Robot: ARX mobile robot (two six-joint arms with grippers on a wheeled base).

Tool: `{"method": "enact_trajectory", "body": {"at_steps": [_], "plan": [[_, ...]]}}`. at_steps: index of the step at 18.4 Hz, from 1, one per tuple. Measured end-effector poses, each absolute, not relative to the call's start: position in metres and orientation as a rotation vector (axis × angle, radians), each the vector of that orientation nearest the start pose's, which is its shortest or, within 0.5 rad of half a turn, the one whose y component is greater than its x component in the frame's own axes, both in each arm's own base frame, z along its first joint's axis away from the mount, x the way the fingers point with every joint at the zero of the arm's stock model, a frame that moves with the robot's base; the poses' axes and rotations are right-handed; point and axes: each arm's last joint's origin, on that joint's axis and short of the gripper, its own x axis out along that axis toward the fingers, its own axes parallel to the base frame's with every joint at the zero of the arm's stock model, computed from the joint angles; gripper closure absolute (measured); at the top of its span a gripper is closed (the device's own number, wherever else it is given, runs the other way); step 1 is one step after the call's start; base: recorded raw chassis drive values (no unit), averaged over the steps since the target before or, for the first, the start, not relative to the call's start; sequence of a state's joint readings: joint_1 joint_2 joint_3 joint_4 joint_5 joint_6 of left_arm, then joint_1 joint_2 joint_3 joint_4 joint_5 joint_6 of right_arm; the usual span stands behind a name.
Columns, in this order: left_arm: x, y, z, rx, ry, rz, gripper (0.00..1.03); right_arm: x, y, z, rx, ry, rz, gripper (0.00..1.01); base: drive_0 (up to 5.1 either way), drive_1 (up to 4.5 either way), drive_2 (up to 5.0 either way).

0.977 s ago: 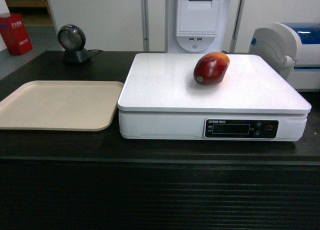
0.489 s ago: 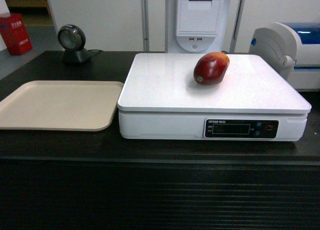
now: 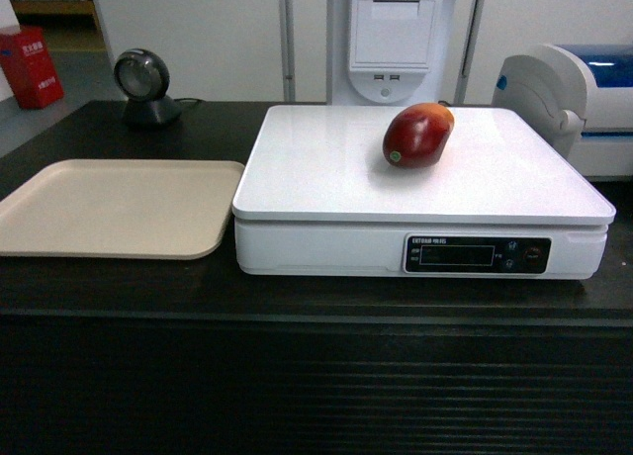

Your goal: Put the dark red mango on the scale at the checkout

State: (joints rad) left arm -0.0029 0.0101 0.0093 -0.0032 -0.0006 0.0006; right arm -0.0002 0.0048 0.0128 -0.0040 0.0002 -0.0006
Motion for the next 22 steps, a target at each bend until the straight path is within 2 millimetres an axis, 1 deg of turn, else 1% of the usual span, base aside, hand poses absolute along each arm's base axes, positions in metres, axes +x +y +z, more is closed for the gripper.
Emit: {"method": "enact_trajectory", "body": {"at_steps": [22], "plan": [[0.0978, -0.0003, 0.1656, 0.001, 0.004, -0.003, 0.05, 0.0972, 0.0000, 0.1672, 0.000, -0.005, 0.000, 0.03, 0.0, 0.00, 0.0]]}}
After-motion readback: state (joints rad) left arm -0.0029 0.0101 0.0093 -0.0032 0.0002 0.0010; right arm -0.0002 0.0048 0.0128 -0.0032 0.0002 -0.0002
